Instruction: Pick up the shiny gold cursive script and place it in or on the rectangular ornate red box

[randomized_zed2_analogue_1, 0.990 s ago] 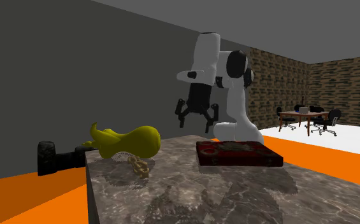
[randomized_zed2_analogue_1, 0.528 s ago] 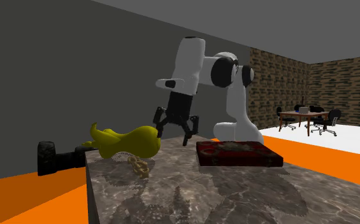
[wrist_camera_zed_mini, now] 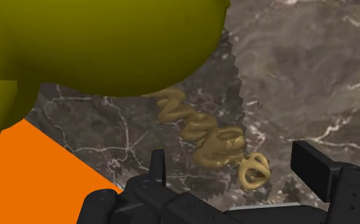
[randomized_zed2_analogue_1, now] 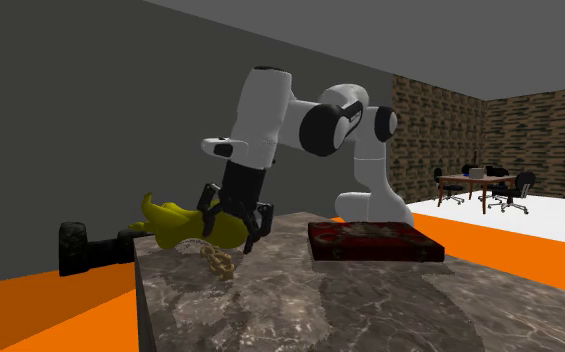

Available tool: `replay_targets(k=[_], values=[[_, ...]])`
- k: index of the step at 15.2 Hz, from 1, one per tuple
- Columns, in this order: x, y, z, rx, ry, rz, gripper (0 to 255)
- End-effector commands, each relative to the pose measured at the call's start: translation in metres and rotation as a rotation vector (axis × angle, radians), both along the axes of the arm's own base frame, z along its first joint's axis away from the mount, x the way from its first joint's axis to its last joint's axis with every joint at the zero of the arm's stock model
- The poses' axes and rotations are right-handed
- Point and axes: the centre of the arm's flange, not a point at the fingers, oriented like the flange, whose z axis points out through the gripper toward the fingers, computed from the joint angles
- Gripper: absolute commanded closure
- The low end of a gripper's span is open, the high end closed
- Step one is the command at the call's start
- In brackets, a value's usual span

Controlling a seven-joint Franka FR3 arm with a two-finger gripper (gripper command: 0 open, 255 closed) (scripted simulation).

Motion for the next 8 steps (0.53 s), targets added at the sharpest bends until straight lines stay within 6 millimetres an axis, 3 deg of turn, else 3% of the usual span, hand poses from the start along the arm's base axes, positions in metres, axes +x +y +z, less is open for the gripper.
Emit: replay_targets(k=[1, 6, 8], values=[[0.002, -0.006, -0.009, -0.004, 0.001, 0.001, 0], [0.003, -0.014, -0.037, -0.004, 0.001, 0.001, 0], [0.003, -0.014, -0.037, -0.004, 0.001, 0.001, 0]])
